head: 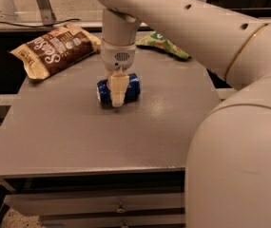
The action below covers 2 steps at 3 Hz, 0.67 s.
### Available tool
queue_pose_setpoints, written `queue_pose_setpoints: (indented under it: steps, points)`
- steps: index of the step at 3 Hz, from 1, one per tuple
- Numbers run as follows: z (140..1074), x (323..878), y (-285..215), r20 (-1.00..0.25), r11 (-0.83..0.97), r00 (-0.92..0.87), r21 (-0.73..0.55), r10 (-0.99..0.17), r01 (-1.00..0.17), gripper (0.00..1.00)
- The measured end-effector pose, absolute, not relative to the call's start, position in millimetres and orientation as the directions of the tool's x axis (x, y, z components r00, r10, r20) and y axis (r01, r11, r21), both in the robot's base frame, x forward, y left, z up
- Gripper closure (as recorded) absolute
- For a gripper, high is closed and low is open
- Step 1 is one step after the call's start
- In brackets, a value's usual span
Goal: Knock pepsi can over
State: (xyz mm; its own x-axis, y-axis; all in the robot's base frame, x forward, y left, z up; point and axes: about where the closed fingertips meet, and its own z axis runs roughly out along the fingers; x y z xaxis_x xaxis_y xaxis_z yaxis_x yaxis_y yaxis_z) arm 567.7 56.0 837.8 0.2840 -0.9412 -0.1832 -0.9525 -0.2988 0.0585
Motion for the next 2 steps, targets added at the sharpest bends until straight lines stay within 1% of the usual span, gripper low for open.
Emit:
queue_pose_setpoints:
  steps: [1,2]
  points:
    - [837.2,567.1,55.5,-0.18,-0.297,0.282,0.058,-0.942,-0.953,0.0]
    - [836.7,566.5,54.4,-0.176,-0.293,0.279,0.057,-0.944,-0.954,0.0]
